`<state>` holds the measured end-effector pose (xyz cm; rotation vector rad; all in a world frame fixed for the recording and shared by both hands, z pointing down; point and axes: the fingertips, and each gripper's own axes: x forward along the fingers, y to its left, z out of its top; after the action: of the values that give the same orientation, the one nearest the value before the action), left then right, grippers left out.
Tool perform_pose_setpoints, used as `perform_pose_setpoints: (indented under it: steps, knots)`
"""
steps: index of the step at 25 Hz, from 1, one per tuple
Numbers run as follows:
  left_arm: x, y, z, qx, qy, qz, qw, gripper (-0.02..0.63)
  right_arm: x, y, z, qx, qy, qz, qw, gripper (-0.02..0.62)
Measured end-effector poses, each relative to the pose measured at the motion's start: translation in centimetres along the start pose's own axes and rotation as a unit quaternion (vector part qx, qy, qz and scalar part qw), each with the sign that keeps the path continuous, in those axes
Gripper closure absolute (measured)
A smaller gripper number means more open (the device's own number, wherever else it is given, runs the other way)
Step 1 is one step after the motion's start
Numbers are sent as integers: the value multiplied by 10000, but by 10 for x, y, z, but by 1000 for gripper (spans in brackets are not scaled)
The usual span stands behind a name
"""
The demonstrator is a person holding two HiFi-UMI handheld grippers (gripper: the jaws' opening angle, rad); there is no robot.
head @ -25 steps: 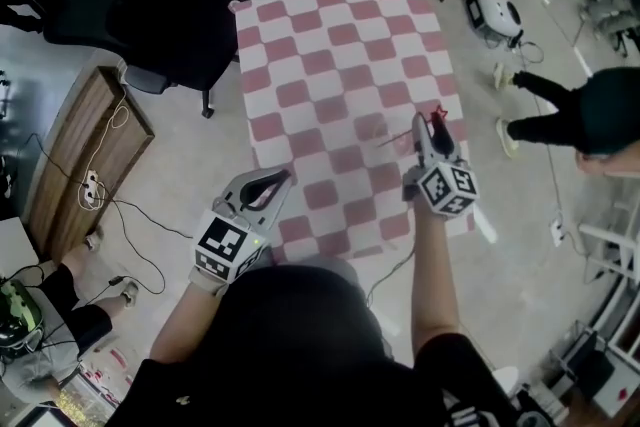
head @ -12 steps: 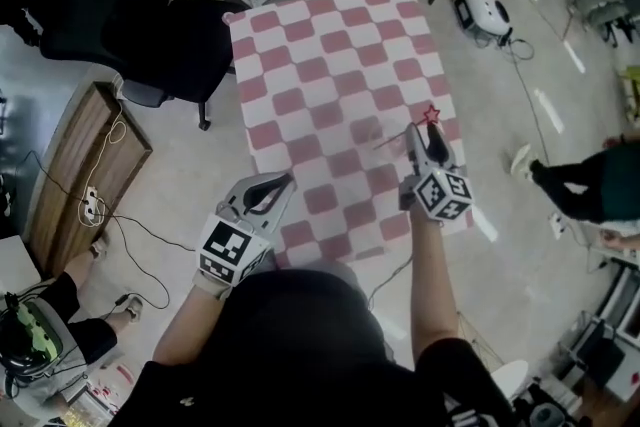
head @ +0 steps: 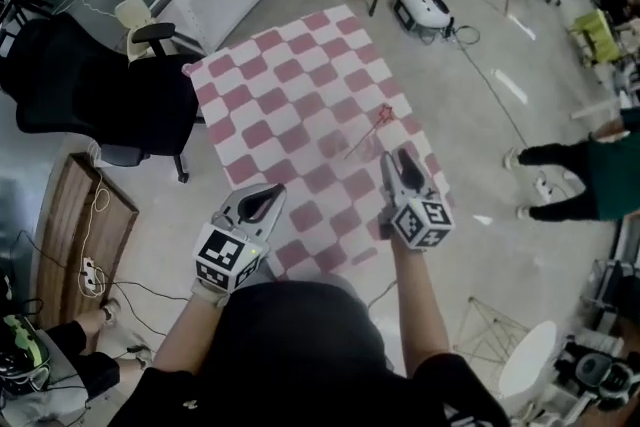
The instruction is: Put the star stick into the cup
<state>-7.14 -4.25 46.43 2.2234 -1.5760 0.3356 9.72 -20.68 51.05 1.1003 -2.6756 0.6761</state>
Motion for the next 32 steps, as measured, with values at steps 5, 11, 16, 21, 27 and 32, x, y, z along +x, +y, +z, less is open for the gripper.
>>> perform_pose_setpoints:
  steps: [5, 11, 16, 21, 27, 32]
  knots:
    - [6, -10, 15, 166, -96, -407, 9990, 561, -41, 26, 10, -119, -195, -93, 9997, 507]
    - [17, -26, 26, 293, -164, -864, 9957, 561, -79, 58, 14, -490, -361, -122, 9981, 560]
    - [24, -44, 30, 414, -195, -1249, 9911, 562, -106, 68, 10, -629, -391, -369, 9966, 571]
    - [29, -60, 34, 501, -235, -1603, 9855, 562, -130, 75, 12, -660, -472, -671, 9944, 572]
    - [32, -72, 33, 569, -237, -1899, 9799, 562, -149, 77, 2, -736, -597, -810, 9922, 572]
    - [34, -79, 31, 587, -222, -2092, 9759, 563, -160, 80, -3, -805, -611, -954, 9903, 572]
